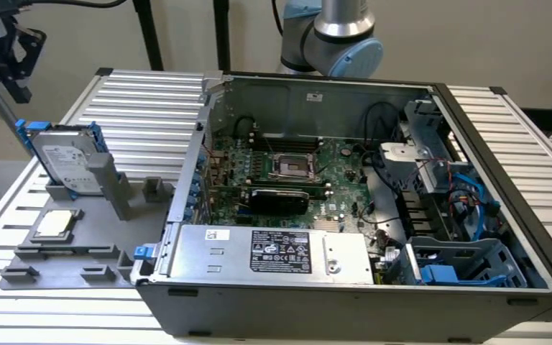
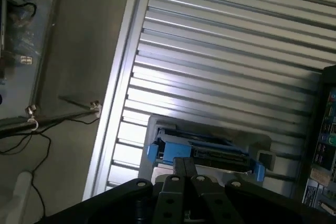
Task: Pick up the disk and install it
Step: 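Pick up the disk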
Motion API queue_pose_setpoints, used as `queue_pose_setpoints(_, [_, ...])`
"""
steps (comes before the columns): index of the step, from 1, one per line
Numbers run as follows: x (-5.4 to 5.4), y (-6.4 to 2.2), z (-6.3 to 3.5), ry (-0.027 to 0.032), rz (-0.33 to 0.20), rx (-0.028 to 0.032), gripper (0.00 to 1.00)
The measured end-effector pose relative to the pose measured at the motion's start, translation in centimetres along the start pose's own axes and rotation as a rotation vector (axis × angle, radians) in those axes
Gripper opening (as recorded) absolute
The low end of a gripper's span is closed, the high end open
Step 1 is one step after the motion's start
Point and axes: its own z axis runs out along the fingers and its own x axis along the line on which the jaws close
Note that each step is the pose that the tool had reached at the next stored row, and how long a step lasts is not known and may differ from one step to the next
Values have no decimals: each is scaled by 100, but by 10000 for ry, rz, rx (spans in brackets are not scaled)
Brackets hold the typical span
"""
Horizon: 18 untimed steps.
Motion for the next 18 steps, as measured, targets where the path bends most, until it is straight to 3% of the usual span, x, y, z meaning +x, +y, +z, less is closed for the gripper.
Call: queue_pose_setpoints(18, [1, -3, 57, 174, -3265, -25, 11])
